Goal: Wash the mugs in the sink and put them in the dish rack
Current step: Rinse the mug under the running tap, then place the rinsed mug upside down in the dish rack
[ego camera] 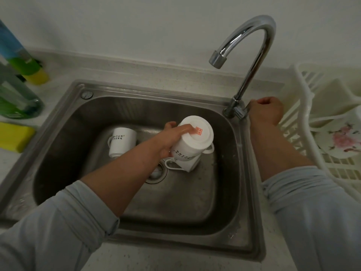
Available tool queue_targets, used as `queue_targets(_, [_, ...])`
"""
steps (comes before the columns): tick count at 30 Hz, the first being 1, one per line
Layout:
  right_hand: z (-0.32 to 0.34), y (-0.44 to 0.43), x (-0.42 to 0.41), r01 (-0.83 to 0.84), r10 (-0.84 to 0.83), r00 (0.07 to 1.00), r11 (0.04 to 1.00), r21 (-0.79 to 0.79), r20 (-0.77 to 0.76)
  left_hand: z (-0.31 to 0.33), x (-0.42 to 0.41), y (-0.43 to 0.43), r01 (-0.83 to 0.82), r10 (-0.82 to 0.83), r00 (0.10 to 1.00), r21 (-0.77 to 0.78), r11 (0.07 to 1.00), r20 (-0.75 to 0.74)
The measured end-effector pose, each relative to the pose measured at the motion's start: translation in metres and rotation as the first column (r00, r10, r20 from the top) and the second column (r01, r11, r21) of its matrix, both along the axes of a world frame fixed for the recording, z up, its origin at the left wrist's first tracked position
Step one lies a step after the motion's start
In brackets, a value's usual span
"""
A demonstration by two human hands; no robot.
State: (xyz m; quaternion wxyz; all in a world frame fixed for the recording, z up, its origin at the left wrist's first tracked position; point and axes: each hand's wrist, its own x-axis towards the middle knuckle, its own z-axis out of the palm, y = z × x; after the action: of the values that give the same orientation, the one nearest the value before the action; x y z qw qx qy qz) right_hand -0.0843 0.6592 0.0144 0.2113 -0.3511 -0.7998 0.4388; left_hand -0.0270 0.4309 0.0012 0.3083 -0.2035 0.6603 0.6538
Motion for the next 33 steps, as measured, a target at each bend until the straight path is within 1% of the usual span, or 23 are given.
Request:
queue_targets(2, [0.0,-0.011,0.011,-0.028,0.027,1.0,1.0,-0.012,-0.014,-0.002,0.0,-0.002,-0.01,0.01,1.0,-0.011,1.0,0.001])
queue_targets(3, [-0.002,-0.022,0.019,-0.081,0.081,0.997,0.997,-0.01,0.002,-0.002,0.001,-0.003,-0.017,0.017,1.0,-0.016,1.0,-0.004])
queue_targets(4, [-0.006,-0.034,0.028,-0.171,0.172,0.984,0.985,-0.026,0.038,-0.003,0.001,-0.004,-0.027,0.027,1.0,-0.023,0.999,-0.009])
queue_targets(5, [-0.01,-0.047,0.036,-0.286,0.293,0.954,0.953,-0.097,0.07,-0.005,0.001,-0.004,-0.043,0.042,0.999,-0.035,0.998,-0.018])
queue_targets(6, [-0.015,-0.061,0.044,-0.393,0.424,0.9,0.891,-0.227,0.103,-0.005,0.001,-0.005,-0.06,0.058,0.998,-0.054,0.997,-0.03])
queue_targets(7, [-0.017,-0.074,0.051,-0.458,0.542,0.828,0.801,-0.386,0.142,-0.006,0.002,-0.007,-0.074,0.071,0.996,-0.077,0.994,-0.045])
queue_targets(8, [-0.018,-0.084,0.058,-0.479,0.636,0.754,0.705,-0.524,0.167,-0.005,0.002,-0.009,-0.077,0.071,0.996,-0.098,0.992,-0.06])
queue_targets(9, [-0.017,-0.092,0.064,-0.476,0.7,0.692,0.628,-0.616,0.179,-0.005,0.003,-0.013,-0.067,0.059,0.995,-0.108,0.992,-0.076])
queue_targets(11, [-0.018,-0.098,0.07,-0.464,0.756,0.629,0.552,-0.692,0.181,-0.003,0.006,-0.02,-0.021,0.01,0.993,-0.094,0.995,-0.117])
queue_targets(13, [-0.021,-0.102,0.076,-0.469,0.771,0.617,0.52,-0.714,0.157,-0.001,0.01,-0.028,0.04,-0.054,0.986,-0.093,0.995,-0.157])
queue_targets(14, [-0.022,-0.104,0.079,-0.467,0.769,0.621,0.518,-0.716,0.151,-0.002,0.012,-0.031,0.053,-0.067,0.985,-0.089,0.995,-0.156])
queue_targets(16, [-0.022,-0.112,0.087,-0.43,0.746,0.647,0.528,-0.732,0.159,-0.003,0.016,-0.038,0.043,-0.049,0.993,-0.056,0.997,-0.106])
queue_targets(19, [-0.022,-0.125,0.094,-0.42,0.718,0.676,0.559,-0.715,0.165,-0.001,0.02,-0.044,0.065,-0.071,0.993,-0.06,0.996,-0.097])
queue_targets(21, [-0.019,-0.133,0.1,-0.396,0.707,0.679,0.582,-0.71,0.201,0.001,0.024,-0.05,0.062,-0.064,0.996,-0.034,0.998,-0.062])
queue_targets(26, [-0.008,-0.144,0.111,-0.38,0.695,0.668,0.625,-0.682,0.265,0.004,0.029,-0.061,0.08,-0.081,0.996,-0.017,0.997,-0.045])
queue_targets(28, [-0.002,-0.143,0.116,-0.41,0.676,0.687,0.664,-0.626,0.267,0.005,0.031,-0.062,0.106,-0.108,0.991,-0.037,0.994,-0.073])
queue_targets(30, [0.005,-0.142,0.123,-0.462,0.664,0.692,0.709,-0.532,0.284,0.005,0.03,-0.064,0.142,-0.15,0.984,-0.084,0.986,-0.098])
queue_targets(31, [0.008,-0.141,0.127,-0.487,0.671,0.683,0.714,-0.503,0.29,0.005,0.028,-0.065,0.168,-0.181,0.978,-0.116,0.979,-0.106])
queue_targets(33, [0.016,-0.138,0.132,-0.508,0.695,0.643,0.702,-0.499,0.322,0.013,0.026,-0.065,0.24,-0.256,0.961,-0.15,0.959,-0.104])
